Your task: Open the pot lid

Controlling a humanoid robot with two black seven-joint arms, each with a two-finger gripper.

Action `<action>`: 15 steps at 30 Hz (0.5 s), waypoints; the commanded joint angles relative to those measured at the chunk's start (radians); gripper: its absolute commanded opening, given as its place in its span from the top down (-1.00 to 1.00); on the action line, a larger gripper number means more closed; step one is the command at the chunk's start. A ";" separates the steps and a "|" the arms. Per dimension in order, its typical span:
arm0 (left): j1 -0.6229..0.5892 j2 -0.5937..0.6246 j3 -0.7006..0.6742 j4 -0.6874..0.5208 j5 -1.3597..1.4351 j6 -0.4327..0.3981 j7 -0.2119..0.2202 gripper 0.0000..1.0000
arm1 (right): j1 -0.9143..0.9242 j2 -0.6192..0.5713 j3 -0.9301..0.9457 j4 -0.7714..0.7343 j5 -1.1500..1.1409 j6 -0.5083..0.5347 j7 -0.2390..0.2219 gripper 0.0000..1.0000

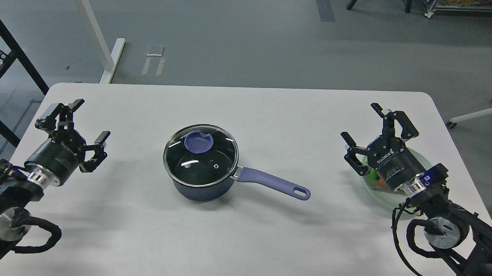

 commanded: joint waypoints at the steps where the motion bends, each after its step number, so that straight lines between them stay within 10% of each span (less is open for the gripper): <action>1: 0.002 0.009 0.000 -0.004 0.000 0.000 -0.003 -0.99 | 0.000 0.000 0.000 0.000 0.000 0.000 0.000 -0.99; 15: -0.059 0.023 -0.014 0.064 -0.003 -0.014 -0.048 -0.99 | 0.125 -0.161 -0.001 0.104 -0.253 -0.002 0.000 -0.99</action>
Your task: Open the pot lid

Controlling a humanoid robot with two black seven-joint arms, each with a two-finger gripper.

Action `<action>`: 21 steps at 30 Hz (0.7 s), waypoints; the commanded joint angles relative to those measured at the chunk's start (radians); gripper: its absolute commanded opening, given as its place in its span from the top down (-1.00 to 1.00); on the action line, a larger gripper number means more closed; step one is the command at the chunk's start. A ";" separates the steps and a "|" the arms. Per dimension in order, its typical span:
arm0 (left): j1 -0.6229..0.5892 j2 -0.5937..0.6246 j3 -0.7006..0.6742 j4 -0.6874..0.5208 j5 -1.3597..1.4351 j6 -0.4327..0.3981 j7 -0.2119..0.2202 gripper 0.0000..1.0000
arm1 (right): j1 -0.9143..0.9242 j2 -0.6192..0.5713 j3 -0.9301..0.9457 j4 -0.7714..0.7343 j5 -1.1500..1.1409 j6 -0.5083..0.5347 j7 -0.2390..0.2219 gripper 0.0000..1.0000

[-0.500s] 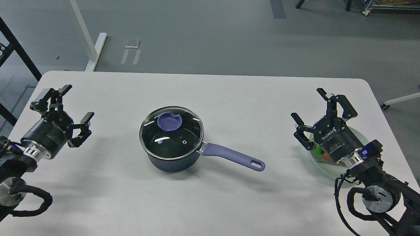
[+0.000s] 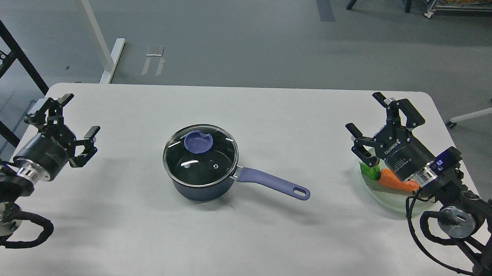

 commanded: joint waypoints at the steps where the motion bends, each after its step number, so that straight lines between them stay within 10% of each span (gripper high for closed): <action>1: -0.031 0.002 -0.010 0.021 0.004 -0.017 -0.064 -0.99 | 0.077 -0.077 -0.005 0.062 -0.140 -0.010 0.000 -0.99; 10: -0.039 0.016 -0.009 0.004 0.012 -0.099 -0.087 -0.99 | 0.460 -0.209 -0.305 0.297 -0.588 -0.102 0.000 -0.99; 21: -0.042 0.053 -0.013 -0.021 0.006 -0.118 -0.087 -0.99 | 0.773 -0.096 -0.704 0.384 -1.134 -0.108 0.000 -0.99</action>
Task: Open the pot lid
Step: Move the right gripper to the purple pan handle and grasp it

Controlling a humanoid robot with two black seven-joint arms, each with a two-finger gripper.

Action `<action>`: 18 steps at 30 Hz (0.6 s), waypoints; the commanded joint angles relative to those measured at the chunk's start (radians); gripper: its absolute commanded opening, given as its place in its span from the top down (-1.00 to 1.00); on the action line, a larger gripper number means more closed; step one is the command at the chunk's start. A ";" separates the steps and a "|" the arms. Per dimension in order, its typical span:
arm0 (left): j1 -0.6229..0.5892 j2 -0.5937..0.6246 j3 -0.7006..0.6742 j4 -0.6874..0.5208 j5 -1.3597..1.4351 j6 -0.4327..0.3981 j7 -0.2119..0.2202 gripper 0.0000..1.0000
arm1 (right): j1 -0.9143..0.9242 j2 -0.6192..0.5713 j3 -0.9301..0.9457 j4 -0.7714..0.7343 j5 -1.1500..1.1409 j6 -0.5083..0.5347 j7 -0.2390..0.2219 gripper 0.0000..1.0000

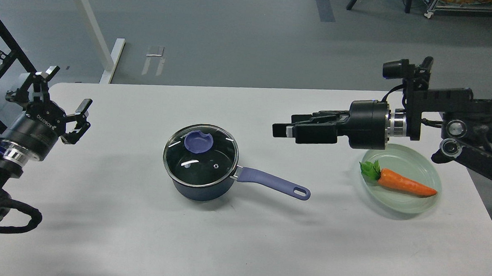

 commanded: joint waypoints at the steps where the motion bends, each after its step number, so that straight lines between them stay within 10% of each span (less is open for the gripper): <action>1: 0.000 0.004 -0.001 -0.007 -0.004 -0.012 0.000 -0.99 | 0.037 0.063 -0.093 -0.004 -0.153 0.000 0.000 -0.99; 18: 0.002 0.003 -0.001 -0.039 -0.004 -0.012 0.000 -0.99 | -0.031 0.181 -0.173 -0.139 -0.339 -0.022 0.000 -0.95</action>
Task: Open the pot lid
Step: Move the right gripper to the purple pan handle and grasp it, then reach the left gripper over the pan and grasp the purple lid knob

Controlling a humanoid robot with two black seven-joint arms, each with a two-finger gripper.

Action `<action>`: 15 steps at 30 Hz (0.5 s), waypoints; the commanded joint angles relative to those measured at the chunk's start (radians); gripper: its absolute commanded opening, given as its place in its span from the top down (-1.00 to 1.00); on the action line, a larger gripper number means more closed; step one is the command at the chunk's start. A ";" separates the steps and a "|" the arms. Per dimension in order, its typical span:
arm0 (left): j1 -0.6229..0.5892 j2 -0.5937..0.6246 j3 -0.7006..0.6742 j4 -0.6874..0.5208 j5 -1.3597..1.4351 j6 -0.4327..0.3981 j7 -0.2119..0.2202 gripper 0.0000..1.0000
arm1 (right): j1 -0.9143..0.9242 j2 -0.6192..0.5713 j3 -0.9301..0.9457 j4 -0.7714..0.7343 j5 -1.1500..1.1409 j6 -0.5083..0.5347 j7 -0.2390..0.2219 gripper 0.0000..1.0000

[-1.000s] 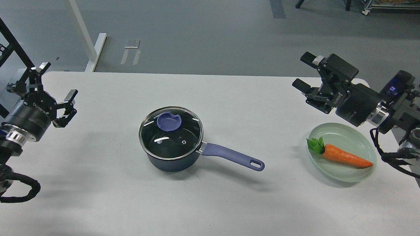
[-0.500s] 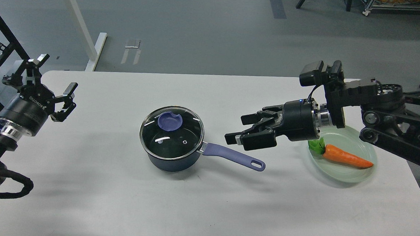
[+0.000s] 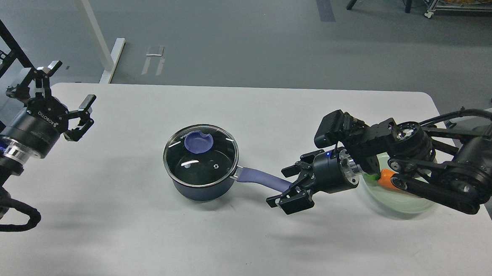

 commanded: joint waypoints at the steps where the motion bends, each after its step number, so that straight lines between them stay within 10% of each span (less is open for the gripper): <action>1: 0.000 -0.002 0.000 -0.006 0.000 0.001 0.000 -0.99 | -0.005 0.001 -0.002 -0.001 -0.033 0.000 0.000 -0.94; 15: 0.000 -0.011 0.002 -0.007 0.000 0.005 0.000 -0.99 | -0.003 0.003 -0.025 -0.004 -0.140 -0.007 0.000 -0.27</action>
